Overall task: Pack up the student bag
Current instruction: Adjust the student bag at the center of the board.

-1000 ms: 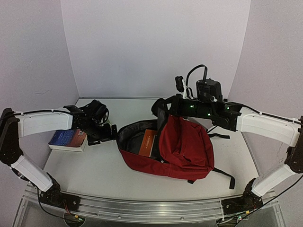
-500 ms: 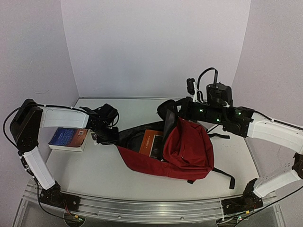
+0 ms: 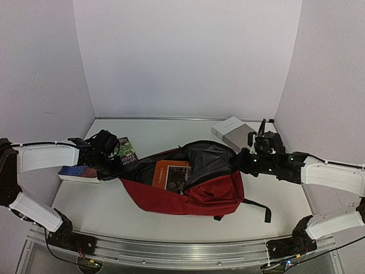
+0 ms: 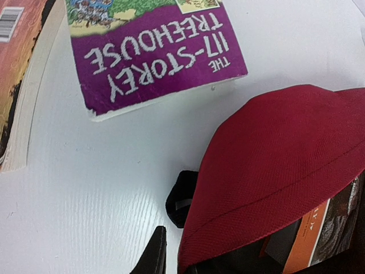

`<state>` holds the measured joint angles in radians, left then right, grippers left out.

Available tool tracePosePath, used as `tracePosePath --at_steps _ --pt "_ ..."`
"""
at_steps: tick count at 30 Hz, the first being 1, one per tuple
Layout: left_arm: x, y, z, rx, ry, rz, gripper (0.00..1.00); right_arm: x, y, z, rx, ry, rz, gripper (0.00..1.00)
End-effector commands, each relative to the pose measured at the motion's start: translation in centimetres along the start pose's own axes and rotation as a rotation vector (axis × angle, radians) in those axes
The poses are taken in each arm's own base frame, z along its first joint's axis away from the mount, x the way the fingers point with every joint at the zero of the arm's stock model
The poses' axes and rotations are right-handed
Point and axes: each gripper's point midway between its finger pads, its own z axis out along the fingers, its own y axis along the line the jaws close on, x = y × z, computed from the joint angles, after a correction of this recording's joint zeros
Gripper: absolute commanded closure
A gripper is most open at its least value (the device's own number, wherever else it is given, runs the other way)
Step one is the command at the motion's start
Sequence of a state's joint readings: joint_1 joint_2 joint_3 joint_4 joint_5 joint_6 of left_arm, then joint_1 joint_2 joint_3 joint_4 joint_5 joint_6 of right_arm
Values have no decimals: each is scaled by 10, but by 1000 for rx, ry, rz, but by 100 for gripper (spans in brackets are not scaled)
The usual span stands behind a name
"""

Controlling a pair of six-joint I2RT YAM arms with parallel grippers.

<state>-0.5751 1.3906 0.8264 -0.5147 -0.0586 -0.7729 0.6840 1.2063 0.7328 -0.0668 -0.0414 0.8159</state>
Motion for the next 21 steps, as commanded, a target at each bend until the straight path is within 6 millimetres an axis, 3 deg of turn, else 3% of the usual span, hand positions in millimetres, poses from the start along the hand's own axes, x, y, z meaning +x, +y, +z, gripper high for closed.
tracePosePath --at_steps 1,3,9,11,14,17,21 --pt "-1 15 -10 -23 -46 -56 90 18 -51 16 133 17 81 100" --pt "0 13 -11 3 -45 -55 90 25 -57 25 136 27 84 100" --pt "2 -3 -7 93 -40 -34 78 48 -37 57 19 159 72 87" --pt "2 -5 -7 104 -35 -32 75 48 -29 61 -5 178 58 81" --pt "0 -6 -12 110 -45 -35 68 34 -15 50 -32 146 38 59" --pt "-4 -6 -22 122 -70 -47 52 13 -10 29 -3 84 3 37" --pt "-10 -10 -42 159 -107 -61 33 -16 -1 -8 29 -7 -33 18"
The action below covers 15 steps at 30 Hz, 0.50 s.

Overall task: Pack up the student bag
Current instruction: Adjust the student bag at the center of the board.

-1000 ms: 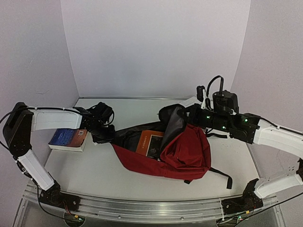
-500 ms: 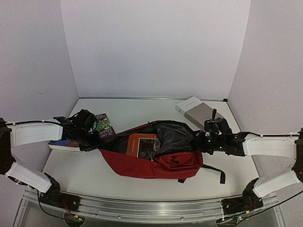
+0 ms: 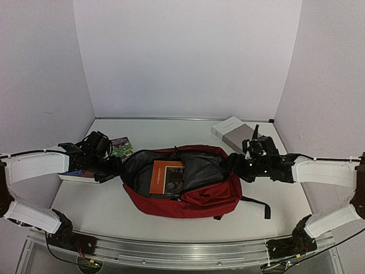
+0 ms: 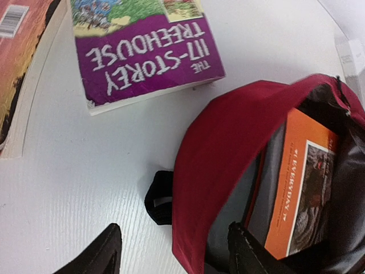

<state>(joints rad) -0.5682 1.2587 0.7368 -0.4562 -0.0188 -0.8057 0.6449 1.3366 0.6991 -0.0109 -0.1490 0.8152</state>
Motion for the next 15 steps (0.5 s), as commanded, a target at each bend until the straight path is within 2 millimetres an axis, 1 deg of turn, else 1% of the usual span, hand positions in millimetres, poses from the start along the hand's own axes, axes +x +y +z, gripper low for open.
tracePosePath --at_steps 1,3,5,8,11,15 --pt "-15 -12 -28 69 -69 -18 28 -47 26 -55 11 -159 -62 14" --pt "-17 -13 -38 72 -79 -20 19 -62 28 -72 45 -206 -80 8" --pt "-20 -13 -48 76 -93 -20 15 -76 28 -87 74 -247 -87 3" --pt "-25 -15 -64 86 -123 -27 8 -96 21 -99 102 -299 -79 2" --pt "-29 -17 -77 100 -144 -34 1 -112 7 -99 137 -319 -64 2" --pt "-32 -23 -89 133 -157 -32 0 -133 -15 -80 157 -328 -27 2"
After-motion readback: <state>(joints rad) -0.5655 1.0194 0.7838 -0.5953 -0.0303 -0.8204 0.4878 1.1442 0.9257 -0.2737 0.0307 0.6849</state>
